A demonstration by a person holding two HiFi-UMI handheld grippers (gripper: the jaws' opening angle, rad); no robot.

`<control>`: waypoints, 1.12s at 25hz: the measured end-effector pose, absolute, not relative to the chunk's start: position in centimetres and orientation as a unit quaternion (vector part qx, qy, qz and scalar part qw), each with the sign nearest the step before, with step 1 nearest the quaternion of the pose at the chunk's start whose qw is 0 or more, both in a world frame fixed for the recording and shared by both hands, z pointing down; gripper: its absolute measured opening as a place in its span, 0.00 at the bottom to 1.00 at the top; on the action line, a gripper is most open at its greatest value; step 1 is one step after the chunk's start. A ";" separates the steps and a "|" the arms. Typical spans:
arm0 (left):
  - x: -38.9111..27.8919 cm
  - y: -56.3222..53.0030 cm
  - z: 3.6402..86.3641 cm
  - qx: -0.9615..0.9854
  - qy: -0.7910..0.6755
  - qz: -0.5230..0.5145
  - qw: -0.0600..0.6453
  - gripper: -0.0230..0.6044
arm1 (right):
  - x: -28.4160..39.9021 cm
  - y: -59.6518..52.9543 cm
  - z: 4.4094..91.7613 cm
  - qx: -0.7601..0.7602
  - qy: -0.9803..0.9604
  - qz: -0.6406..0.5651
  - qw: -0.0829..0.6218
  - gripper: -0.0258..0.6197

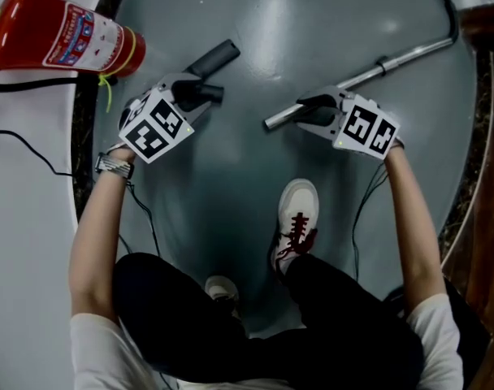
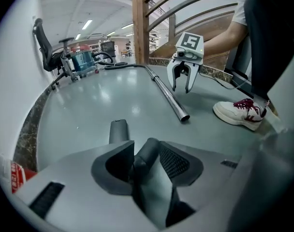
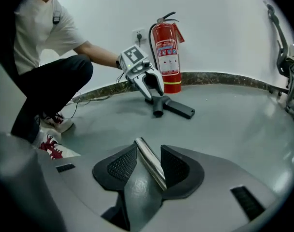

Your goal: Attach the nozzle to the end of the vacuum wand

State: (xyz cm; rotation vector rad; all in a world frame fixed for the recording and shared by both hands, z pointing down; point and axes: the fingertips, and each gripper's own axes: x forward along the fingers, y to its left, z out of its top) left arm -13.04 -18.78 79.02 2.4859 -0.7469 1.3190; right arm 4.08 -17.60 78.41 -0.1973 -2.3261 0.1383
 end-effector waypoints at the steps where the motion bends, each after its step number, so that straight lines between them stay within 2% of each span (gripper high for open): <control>1: -12.9 -18.9 79.1 0.852 -0.251 0.445 0.118 0.30 | 4.4 -17.8 78.8 -0.082 -0.911 0.047 0.402 0.28; 4: -12.4 -19.2 79.1 0.859 -0.240 0.435 0.126 0.30 | 5.2 -18.6 79.9 -0.084 -0.899 0.023 0.428 0.30; 9: -12.0 -18.9 80.0 0.849 -0.199 0.477 0.106 0.31 | 7.0 -18.9 82.1 -0.127 -0.857 -0.040 0.498 0.33; 17: -12.2 -18.4 80.9 0.838 -0.166 0.510 0.106 0.33 | 7.8 -20.0 83.7 -0.161 -0.809 -0.112 0.554 0.35; 28: -12.2 -17.4 82.0 0.839 -0.171 0.508 0.092 0.34 | 8.1 -20.5 85.0 -0.164 -0.795 -0.123 0.571 0.35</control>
